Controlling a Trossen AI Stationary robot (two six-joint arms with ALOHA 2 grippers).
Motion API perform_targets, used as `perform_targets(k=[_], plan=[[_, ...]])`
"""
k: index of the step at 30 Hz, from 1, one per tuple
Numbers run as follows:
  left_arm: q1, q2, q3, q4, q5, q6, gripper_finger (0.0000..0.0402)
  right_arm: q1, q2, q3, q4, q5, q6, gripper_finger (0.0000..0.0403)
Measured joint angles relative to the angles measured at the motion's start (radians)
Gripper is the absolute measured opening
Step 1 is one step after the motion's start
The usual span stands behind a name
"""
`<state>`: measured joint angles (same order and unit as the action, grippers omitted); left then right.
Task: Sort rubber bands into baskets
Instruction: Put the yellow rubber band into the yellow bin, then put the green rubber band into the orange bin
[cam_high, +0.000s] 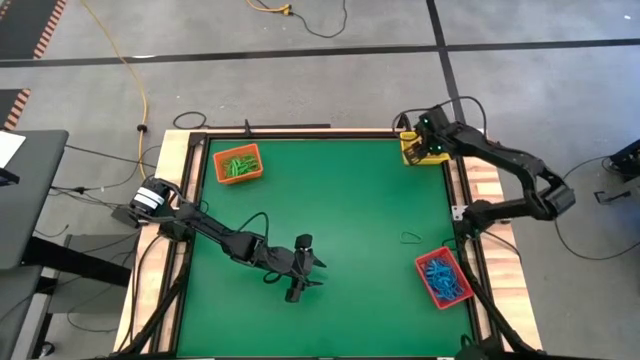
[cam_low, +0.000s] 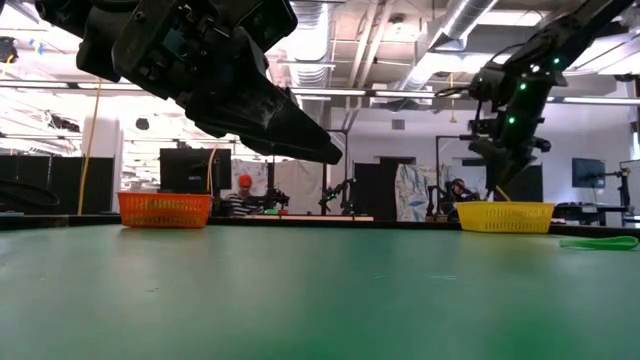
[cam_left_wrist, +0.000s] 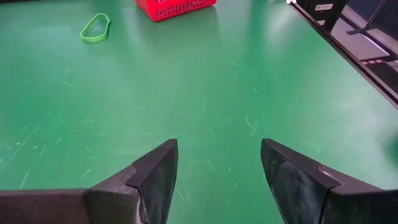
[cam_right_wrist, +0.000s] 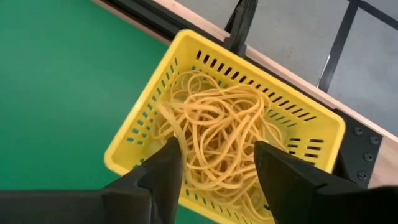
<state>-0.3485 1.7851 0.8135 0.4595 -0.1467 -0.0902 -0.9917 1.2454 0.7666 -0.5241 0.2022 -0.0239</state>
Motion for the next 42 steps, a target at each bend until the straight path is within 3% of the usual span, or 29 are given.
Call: perform_targets(k=[9,19,25,30,35,42], plan=[[0.001,0.0,0.0,0.001,0.0,0.003,0.022,0.015,-0.084,0.0,-0.035,-0.025,0.01,0.0228],[0.01,0.0,0.0,0.002,0.0,0.0,0.022,0.017,-0.014,0.027,-0.1,-0.017,-0.013,0.0228],[0.01,0.0,0.0,0.002,0.0,-0.009,0.022,0.017,-0.053,0.032,-0.084,-0.021,0.004,0.0228],[0.01,0.0,0.0,-0.003,0.0,-0.009,0.022,0.036,-0.114,0.032,-0.192,-0.167,-0.007,0.0228],[0.009,0.0,0.0,-0.006,0.0,0.005,0.022,0.148,-0.188,0.032,-0.402,-0.276,-0.002,0.0228],[0.01,0.0,0.0,-0.006,-0.017,0.037,0.022,0.47,-0.321,0.031,-0.504,-0.282,0.184,0.0221]])
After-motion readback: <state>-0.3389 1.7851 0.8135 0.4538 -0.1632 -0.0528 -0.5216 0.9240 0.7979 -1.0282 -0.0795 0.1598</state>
